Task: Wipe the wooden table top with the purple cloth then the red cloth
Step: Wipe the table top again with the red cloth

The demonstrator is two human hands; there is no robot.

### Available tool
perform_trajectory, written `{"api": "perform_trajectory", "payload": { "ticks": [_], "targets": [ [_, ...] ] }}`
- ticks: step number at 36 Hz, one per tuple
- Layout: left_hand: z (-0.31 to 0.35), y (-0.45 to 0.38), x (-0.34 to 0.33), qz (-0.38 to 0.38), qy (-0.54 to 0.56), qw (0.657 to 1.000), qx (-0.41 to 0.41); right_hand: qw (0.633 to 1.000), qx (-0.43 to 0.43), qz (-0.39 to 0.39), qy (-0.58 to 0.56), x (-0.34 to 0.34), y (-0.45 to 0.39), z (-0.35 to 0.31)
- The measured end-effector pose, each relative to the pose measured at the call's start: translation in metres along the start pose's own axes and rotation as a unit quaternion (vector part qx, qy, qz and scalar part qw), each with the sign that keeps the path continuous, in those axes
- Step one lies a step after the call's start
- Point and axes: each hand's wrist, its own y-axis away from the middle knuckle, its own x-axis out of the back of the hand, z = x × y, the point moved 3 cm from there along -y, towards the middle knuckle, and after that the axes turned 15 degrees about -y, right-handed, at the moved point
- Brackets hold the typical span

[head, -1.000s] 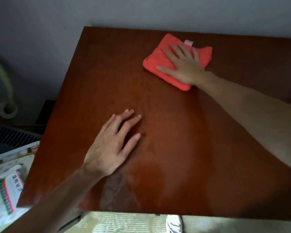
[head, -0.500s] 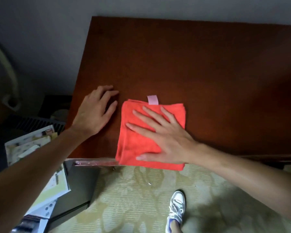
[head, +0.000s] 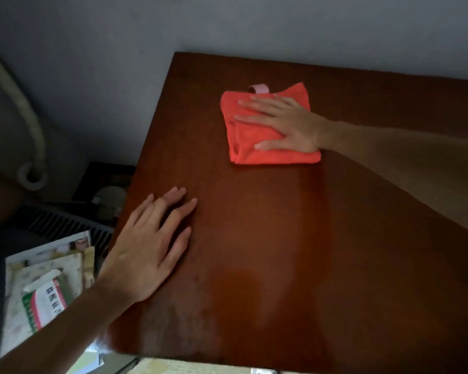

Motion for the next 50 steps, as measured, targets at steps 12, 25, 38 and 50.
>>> {"api": "perform_trajectory", "payload": {
  "ticks": [12, 25, 38, 50],
  "targets": [
    [0.0, -0.004, -0.002, 0.006, 0.017, 1.0, -0.008, 0.981, -0.167, 0.078, -0.062, 0.048, -0.066, 0.089],
    [0.0, 0.001, 0.001, 0.04, 0.048, 0.998, 0.021, 0.947, -0.279, 0.137, -0.083, -0.01, -0.043, -0.024],
    [-0.03, 0.053, 0.015, 0.153, 0.072, 0.976, 0.138, 0.983, -0.12, 0.13, -0.044, -0.107, 0.067, -0.279],
    [-0.051, 0.072, 0.017, 0.063, 0.107, 0.989, 0.074, 0.999, 0.04, 0.026, -0.024, -0.108, 0.07, -0.291]
  ]
}}
